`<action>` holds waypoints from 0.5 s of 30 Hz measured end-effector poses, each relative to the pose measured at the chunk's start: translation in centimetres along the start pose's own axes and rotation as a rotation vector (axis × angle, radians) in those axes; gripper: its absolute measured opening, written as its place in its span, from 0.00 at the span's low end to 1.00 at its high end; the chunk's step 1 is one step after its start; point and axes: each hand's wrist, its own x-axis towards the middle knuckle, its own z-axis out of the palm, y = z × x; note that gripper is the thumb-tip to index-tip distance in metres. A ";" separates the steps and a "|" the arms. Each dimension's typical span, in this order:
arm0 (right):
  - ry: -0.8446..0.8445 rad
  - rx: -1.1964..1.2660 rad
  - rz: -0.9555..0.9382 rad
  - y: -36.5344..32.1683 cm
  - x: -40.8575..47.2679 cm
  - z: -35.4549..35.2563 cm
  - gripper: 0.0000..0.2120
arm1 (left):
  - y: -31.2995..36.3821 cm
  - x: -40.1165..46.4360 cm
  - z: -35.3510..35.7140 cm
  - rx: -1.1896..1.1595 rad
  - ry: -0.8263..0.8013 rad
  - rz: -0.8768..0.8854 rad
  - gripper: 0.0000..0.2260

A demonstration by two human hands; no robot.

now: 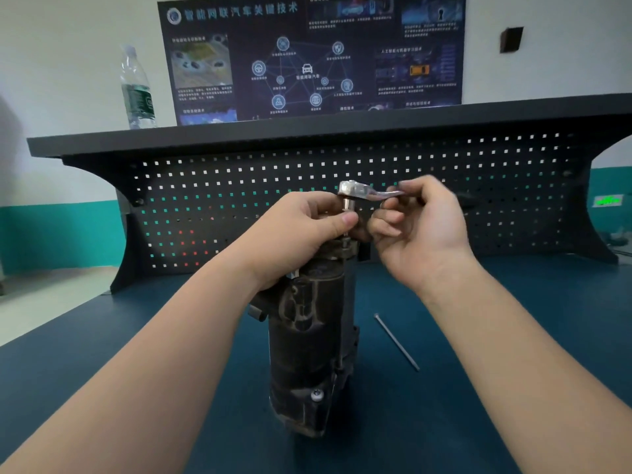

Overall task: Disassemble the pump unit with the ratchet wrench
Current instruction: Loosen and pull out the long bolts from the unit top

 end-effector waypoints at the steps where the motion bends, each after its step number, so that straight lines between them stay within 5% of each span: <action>1: 0.020 0.040 0.106 -0.5 0.3 -0.2 0.11 | 0.1 0.0 0.1 0.014 -0.001 -0.003 0.07; 3: 0.015 0.032 0.105 -0.5 0.5 -0.3 0.10 | 0.2 0.0 0.2 0.029 -0.002 -0.008 0.06; 5: -0.015 -0.076 -0.131 0.4 0.0 -0.2 0.11 | 0.2 0.1 0.2 0.043 0.024 -0.014 0.07; 8: -0.196 -0.661 -0.952 1.6 -1.4 -0.2 0.11 | 0.1 0.1 0.1 0.076 0.044 0.033 0.06; 10: -0.421 -0.986 -1.305 1.8 -1.7 -0.5 0.11 | 0.2 -0.1 0.1 0.095 0.024 0.075 0.03; 12: -0.437 -1.040 -1.324 1.4 -1.5 -0.7 0.10 | 0.2 -0.3 0.0 0.072 0.011 0.080 0.04; 15: -0.223 -0.700 -0.835 0.8 -1.2 -0.1 0.11 | 0.1 -0.2 0.0 -0.013 -0.016 0.026 0.07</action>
